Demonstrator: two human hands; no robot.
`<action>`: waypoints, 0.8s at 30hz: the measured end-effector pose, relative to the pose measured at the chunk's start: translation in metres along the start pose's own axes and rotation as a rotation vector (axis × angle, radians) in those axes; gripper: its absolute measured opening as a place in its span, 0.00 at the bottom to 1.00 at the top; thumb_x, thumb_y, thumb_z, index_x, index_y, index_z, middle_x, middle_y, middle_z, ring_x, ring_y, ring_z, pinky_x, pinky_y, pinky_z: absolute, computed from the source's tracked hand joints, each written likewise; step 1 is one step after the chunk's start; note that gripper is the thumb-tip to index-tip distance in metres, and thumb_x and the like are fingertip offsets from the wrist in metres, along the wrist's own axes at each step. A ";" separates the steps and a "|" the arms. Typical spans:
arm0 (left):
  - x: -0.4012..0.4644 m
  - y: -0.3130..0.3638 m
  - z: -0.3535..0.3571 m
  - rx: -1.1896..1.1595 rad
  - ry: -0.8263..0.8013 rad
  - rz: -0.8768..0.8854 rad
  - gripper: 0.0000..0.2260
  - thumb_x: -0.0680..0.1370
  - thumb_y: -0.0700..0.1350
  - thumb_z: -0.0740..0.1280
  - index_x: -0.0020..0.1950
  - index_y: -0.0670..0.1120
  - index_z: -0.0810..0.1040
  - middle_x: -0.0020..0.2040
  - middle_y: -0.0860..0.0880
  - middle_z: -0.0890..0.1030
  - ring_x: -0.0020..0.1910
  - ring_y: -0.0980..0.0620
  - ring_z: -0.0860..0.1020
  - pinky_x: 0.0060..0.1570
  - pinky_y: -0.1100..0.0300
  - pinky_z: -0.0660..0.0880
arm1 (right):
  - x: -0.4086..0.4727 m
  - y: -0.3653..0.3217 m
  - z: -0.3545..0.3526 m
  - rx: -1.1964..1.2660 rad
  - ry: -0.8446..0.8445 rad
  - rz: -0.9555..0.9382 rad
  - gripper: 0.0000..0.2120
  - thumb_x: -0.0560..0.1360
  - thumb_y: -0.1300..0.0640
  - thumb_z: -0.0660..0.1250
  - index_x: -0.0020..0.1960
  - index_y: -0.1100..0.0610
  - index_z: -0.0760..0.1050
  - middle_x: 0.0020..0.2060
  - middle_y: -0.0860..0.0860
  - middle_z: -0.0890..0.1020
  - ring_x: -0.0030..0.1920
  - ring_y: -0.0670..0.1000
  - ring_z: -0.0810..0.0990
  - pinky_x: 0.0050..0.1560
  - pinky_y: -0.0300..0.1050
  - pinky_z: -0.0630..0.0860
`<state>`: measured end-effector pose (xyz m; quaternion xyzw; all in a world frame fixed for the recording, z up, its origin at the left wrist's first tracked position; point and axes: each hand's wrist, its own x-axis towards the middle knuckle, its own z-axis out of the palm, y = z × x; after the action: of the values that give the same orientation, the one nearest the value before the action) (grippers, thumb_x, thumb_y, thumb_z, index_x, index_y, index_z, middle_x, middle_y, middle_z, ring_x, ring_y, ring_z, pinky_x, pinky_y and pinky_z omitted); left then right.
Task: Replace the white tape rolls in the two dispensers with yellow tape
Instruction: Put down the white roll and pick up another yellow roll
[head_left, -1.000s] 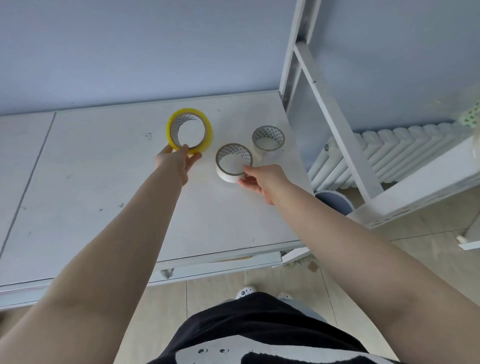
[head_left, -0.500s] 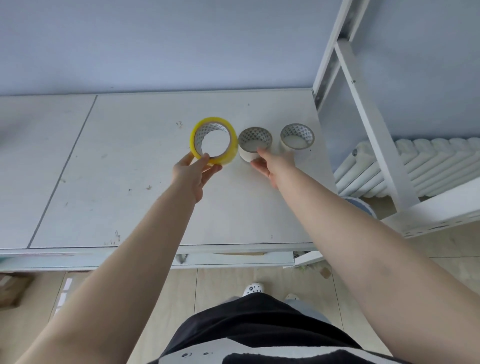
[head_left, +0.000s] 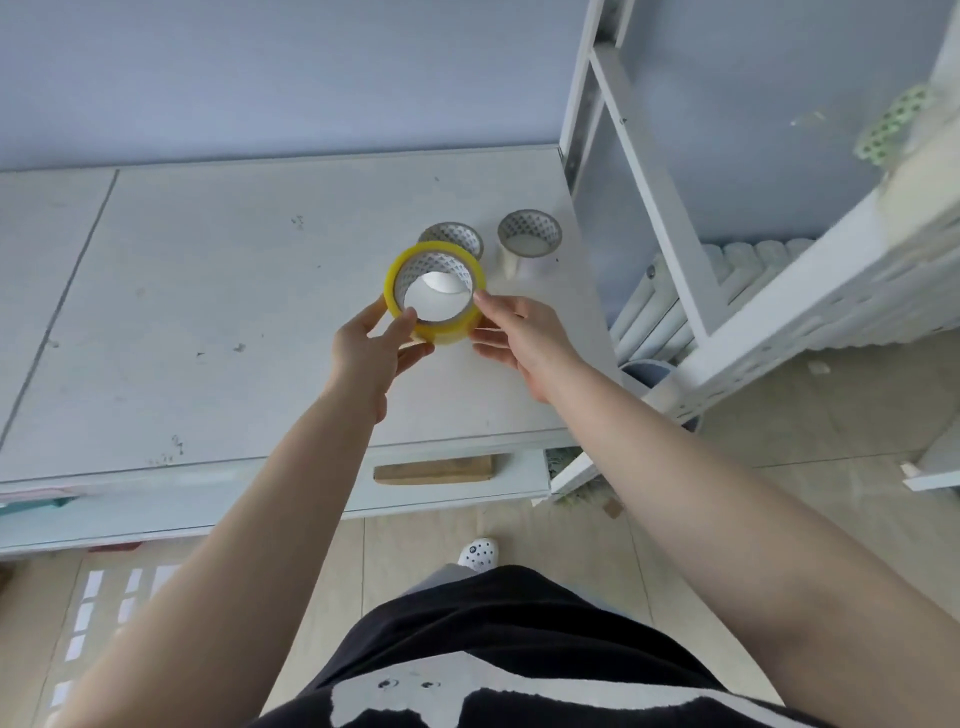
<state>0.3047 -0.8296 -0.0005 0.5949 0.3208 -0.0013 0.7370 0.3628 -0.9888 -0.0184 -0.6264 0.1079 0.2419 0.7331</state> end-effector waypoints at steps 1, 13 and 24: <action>-0.007 -0.003 0.003 0.039 0.003 0.017 0.21 0.77 0.45 0.68 0.70 0.48 0.72 0.46 0.47 0.84 0.39 0.50 0.85 0.56 0.55 0.79 | -0.009 0.003 -0.007 -0.001 0.013 -0.005 0.20 0.73 0.52 0.71 0.58 0.65 0.77 0.47 0.59 0.84 0.43 0.54 0.84 0.42 0.42 0.82; -0.155 -0.116 -0.005 0.177 -0.070 0.086 0.19 0.77 0.45 0.68 0.69 0.52 0.74 0.44 0.44 0.81 0.45 0.50 0.81 0.51 0.58 0.79 | -0.149 0.084 -0.089 -0.028 -0.121 0.133 0.15 0.73 0.55 0.72 0.54 0.65 0.78 0.47 0.61 0.83 0.44 0.56 0.84 0.46 0.43 0.82; -0.258 -0.205 -0.105 0.045 0.148 -0.123 0.20 0.77 0.46 0.69 0.69 0.50 0.74 0.43 0.45 0.82 0.45 0.50 0.82 0.51 0.58 0.78 | -0.223 0.177 -0.036 -0.190 -0.310 0.362 0.07 0.73 0.58 0.72 0.46 0.61 0.78 0.42 0.59 0.83 0.42 0.57 0.83 0.48 0.45 0.83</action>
<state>-0.0280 -0.8955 -0.0663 0.5891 0.4100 -0.0098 0.6962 0.0898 -1.0551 -0.0753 -0.6186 0.0812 0.4713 0.6234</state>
